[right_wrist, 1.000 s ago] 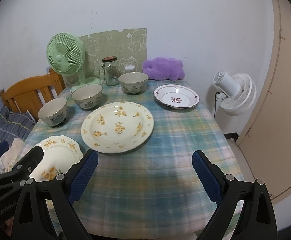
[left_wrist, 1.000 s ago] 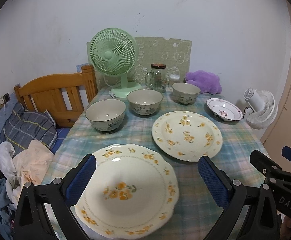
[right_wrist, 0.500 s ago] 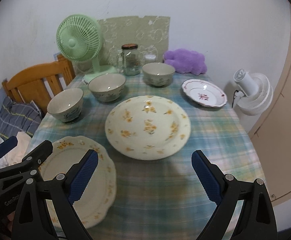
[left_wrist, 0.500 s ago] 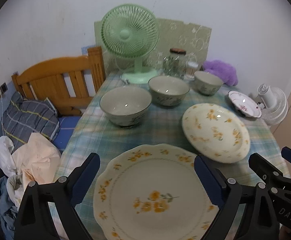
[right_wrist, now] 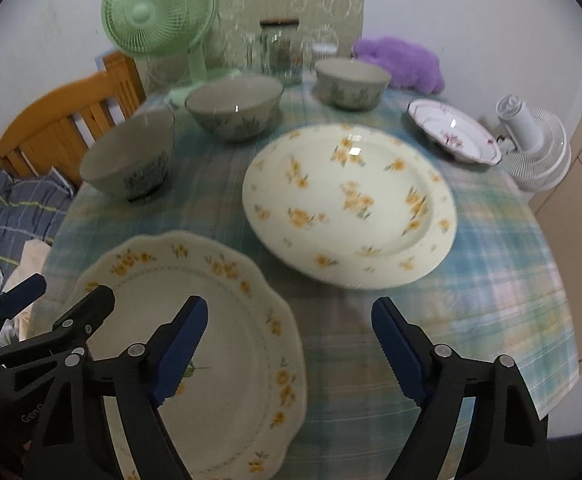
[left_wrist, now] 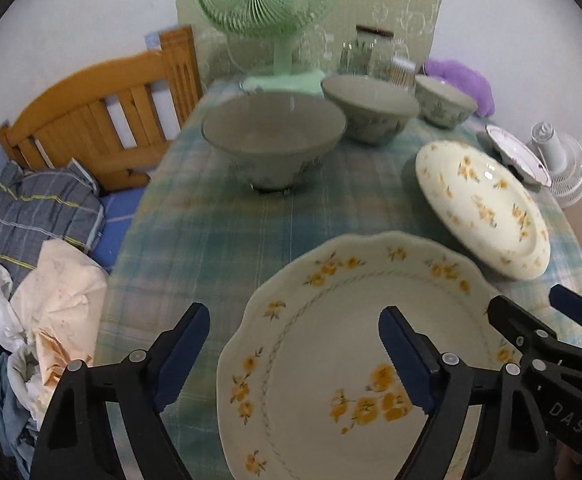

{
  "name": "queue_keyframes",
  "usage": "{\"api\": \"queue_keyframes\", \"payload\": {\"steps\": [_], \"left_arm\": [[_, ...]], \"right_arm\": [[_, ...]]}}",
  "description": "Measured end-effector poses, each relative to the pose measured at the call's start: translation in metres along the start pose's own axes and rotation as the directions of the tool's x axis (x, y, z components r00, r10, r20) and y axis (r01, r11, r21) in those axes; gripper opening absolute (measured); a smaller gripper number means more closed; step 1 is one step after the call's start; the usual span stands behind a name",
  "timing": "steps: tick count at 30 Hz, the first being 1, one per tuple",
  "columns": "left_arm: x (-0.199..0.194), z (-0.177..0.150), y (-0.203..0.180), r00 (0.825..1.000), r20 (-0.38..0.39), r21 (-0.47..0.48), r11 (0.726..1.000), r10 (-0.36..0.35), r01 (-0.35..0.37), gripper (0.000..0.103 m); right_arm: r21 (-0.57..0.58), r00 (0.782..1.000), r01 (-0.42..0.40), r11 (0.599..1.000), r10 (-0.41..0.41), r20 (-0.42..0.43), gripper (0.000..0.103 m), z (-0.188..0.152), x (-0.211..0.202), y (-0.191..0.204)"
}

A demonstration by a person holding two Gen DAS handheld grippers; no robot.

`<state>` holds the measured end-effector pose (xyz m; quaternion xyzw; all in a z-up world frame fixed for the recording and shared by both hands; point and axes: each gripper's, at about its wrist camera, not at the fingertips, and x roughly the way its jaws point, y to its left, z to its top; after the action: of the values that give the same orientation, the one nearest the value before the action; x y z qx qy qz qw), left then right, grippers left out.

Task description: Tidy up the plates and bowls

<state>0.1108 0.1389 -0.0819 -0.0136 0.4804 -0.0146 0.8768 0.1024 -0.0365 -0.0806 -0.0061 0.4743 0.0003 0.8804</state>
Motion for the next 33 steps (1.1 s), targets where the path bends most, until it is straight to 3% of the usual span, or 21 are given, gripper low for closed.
{"api": "queue_keyframes", "payload": {"steps": [7,13,20,33], "left_arm": [[0.021,-0.008,0.005,0.997,-0.07,0.013,0.999,-0.03,0.031,0.081],[0.027,-0.008,0.004,0.995,-0.09,0.039,0.998,-0.045,0.048,0.077],[0.032,-0.008,0.004,0.994,-0.102,0.075,0.996,-0.049,0.056,0.075],[0.022,0.004,-0.004,0.988,-0.139,0.087,0.993,-0.067,0.079,0.074]], "right_arm": [[0.019,0.996,0.011,1.0,-0.009,-0.087,0.074,-0.007,0.028,0.009],[0.025,0.991,0.018,1.0,-0.014,-0.135,0.072,-0.012,0.042,0.013],[0.027,0.989,0.017,0.999,-0.013,-0.149,0.065,-0.015,0.049,0.02],[-0.004,0.982,0.057,0.998,-0.057,-0.179,0.064,-0.008,0.036,0.025]]}}
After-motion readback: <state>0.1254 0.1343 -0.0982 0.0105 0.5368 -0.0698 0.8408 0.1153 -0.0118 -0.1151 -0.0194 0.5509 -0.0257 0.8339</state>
